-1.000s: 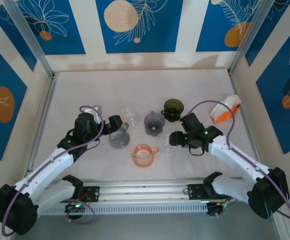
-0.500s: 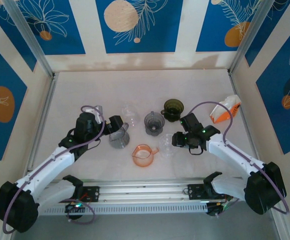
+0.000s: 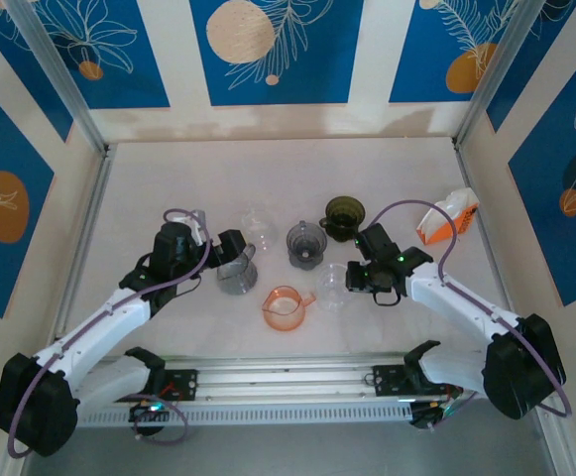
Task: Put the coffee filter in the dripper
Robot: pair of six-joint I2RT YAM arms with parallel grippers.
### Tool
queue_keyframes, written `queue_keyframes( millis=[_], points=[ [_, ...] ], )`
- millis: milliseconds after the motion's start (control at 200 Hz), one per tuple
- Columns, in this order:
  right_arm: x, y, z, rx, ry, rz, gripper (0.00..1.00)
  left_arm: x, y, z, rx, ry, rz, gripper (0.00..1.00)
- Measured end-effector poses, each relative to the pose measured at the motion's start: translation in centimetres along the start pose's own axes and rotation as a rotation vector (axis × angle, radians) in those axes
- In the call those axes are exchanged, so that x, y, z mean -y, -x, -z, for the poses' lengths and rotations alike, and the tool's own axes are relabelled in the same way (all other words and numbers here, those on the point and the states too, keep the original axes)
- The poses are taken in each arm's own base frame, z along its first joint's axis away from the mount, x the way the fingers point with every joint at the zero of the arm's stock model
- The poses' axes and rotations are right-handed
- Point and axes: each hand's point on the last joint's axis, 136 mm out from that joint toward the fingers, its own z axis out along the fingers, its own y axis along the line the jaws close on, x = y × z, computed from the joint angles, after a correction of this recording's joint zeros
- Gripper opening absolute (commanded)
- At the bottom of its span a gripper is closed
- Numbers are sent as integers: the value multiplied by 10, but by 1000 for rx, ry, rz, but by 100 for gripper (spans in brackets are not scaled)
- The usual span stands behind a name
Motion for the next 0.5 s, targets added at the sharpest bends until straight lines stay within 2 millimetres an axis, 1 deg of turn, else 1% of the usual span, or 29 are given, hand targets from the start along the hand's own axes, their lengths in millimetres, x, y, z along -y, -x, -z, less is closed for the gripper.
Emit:
queue_keyframes(
  millis=[85,125,200,280,360,445,500],
  points=[
    [-2,2,6,17,10,1,10,0,0,0,0,0,0,100],
    [-4,5,11,31,16,3,5,0,0,0,0,0,0,100],
    [-6,8,22,56,21,6,0,0,0,0,0,0,0,100],
    [-9,13,35,83,30,9,0,0,0,0,1,0,0,100],
    [-16,19,52,120,54,20,0,0,0,1,2,-1,0,100],
    [-31,26,71,162,103,50,0,1,1,1,4,-3,-1,100],
    [-44,29,83,179,143,76,0,2,2,3,9,-7,-2,100]
  ],
)
